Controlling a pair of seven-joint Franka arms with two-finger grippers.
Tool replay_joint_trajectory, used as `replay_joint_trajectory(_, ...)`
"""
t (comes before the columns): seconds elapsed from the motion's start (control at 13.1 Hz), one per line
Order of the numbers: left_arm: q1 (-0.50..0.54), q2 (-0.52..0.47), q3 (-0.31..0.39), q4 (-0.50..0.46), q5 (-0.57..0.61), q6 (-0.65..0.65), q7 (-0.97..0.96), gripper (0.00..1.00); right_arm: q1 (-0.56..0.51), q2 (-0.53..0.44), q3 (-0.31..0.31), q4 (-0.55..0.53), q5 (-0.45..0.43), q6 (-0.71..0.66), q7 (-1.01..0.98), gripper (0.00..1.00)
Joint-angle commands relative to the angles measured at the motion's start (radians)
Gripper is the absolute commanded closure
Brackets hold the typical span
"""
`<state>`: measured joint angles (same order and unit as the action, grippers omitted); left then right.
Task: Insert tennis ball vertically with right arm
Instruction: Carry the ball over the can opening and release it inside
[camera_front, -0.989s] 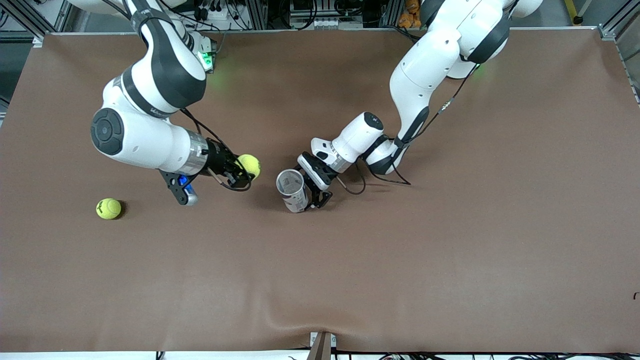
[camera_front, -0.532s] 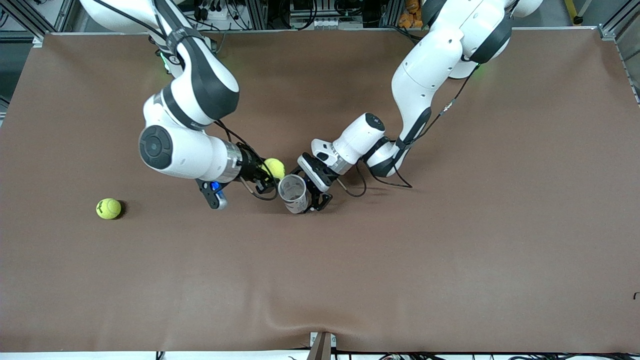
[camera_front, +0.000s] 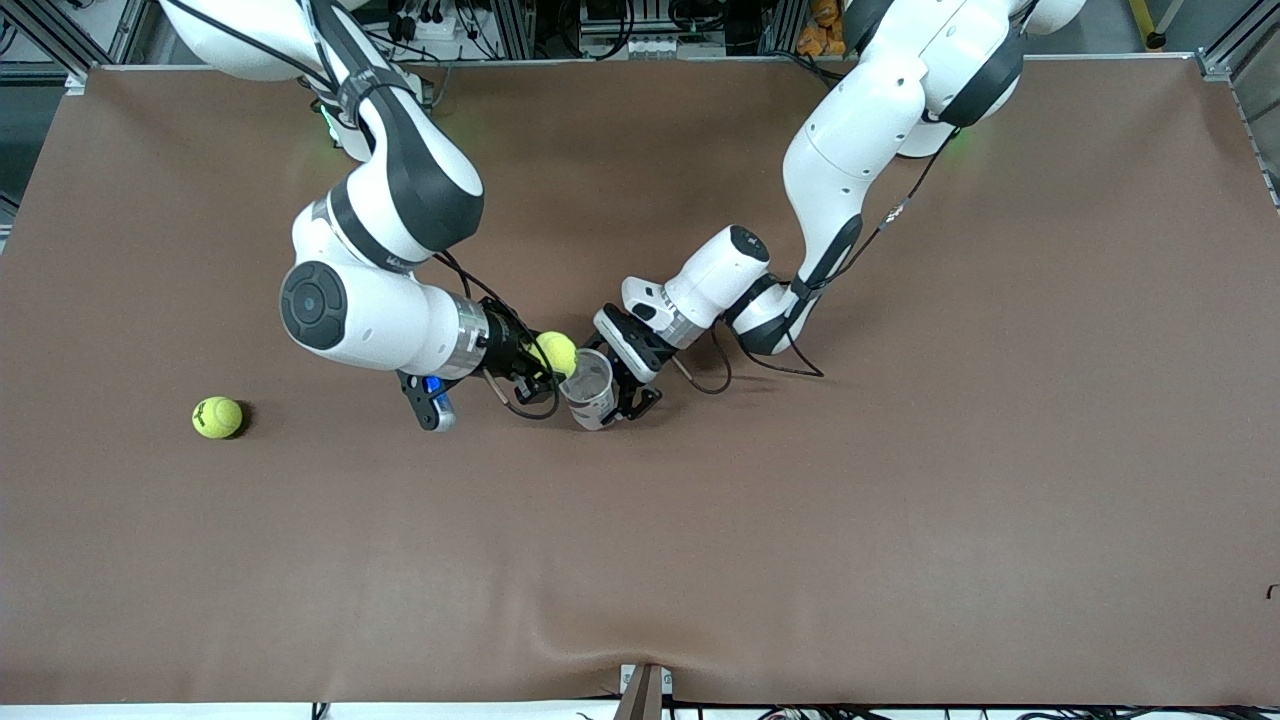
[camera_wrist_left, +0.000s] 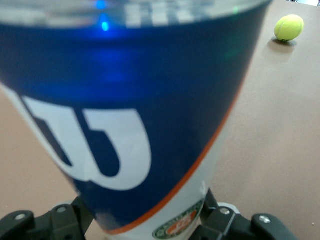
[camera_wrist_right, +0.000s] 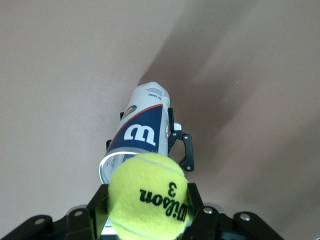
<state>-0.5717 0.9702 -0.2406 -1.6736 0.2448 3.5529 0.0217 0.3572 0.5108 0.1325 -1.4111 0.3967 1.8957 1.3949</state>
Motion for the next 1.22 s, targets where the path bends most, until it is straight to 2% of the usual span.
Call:
replay_joint_trajectory(0.0, 0.001, -0.011, 0.004, -0.008, 0.016, 0.004, 0.003, 0.18, 0.020, 0.043, -0.001, 0.060, 0.010, -0.006, 0.029, 1.00)
replay_joint_trajectory(0.3, 0.001, -0.011, 0.004, -0.008, 0.036, 0.004, 0.003, 0.21, 0.026, 0.058, -0.001, 0.063, 0.008, 0.029, 0.045, 1.00)
replay_joint_trajectory(0.38, 0.001, -0.011, 0.004, -0.008, 0.036, 0.004, 0.003, 0.21, 0.029, 0.066, -0.001, 0.063, 0.007, 0.037, 0.047, 0.87)
replay_joint_trajectory(0.46, 0.003, -0.011, 0.004, -0.008, 0.036, 0.004, 0.003, 0.21, 0.028, 0.075, -0.001, 0.063, 0.007, 0.037, 0.047, 0.34)
replay_joint_trajectory(0.53, 0.001, -0.011, 0.004, -0.008, 0.036, 0.004, 0.003, 0.21, 0.029, 0.075, -0.001, 0.063, 0.005, 0.037, 0.046, 0.00)
replay_joint_trajectory(0.91, 0.003, -0.011, 0.003, -0.008, 0.036, 0.004, 0.003, 0.21, 0.034, 0.066, -0.001, 0.066, -0.015, 0.003, 0.047, 0.00)
replay_joint_trajectory(1.14, 0.003, -0.011, 0.004, -0.008, 0.036, 0.004, 0.003, 0.21, 0.002, 0.068, -0.008, 0.167, -0.016, -0.125, 0.029, 0.00)
